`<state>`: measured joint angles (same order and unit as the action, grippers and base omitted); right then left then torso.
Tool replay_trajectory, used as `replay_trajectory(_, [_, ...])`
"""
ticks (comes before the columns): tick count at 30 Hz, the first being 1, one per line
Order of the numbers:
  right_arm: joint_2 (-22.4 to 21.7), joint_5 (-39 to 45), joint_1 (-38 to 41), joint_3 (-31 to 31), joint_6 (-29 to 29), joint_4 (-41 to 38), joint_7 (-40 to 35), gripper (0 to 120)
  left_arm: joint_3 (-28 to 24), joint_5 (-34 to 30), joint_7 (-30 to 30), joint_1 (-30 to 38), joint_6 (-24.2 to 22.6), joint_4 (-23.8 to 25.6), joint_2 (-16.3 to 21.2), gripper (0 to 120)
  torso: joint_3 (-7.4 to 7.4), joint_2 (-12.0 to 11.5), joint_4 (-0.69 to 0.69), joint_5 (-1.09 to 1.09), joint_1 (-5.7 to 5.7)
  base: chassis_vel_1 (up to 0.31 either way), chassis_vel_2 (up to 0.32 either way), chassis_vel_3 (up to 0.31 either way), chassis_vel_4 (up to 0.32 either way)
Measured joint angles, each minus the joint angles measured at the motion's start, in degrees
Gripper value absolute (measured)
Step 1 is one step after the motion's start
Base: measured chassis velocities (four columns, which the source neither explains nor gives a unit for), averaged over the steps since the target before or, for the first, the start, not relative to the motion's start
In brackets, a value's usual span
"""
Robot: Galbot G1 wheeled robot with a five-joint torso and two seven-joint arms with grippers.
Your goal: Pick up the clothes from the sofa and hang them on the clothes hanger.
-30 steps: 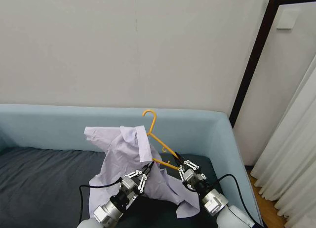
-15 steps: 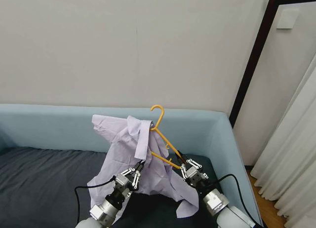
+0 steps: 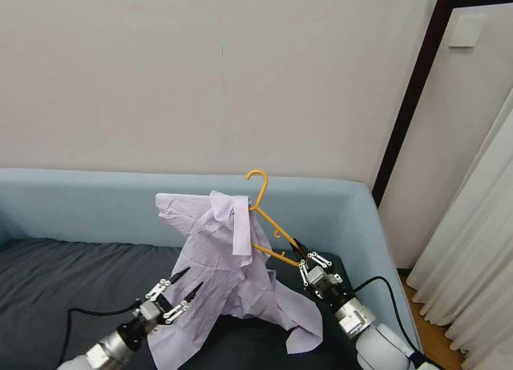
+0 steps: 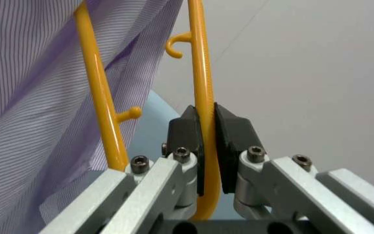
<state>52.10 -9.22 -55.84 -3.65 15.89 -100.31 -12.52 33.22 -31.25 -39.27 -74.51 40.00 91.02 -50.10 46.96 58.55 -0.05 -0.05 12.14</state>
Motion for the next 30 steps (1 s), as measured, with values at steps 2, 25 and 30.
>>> replay_trajectory(2, [0.37,-0.73,-0.13,-0.01,0.57,0.34,0.16,5,2.15,-4.67,-2.74,1.04,-1.77,0.61,1.8,80,0.0,0.0,-0.02,0.01,0.0,0.0,0.0,0.0,0.0])
replay_trajectory(25, [-0.11,-3.05,-0.65,1.17,3.43,-0.3,1.01,5,-0.69,-15.53,-17.91,17.49,-14.43,-12.48,6.91,72,0.0,0.0,-0.02,0.02,0.0,0.0,0.0,0.0,0.0])
replay_trajectory(30, [-0.21,-3.61,-0.77,1.15,3.88,-0.47,1.33,5,-1.15,-15.37,-18.86,18.23,-14.86,-12.96,6.57,54,0.0,0.0,-0.02,0.02,0.0,0.0,0.0,0.0,0.0])
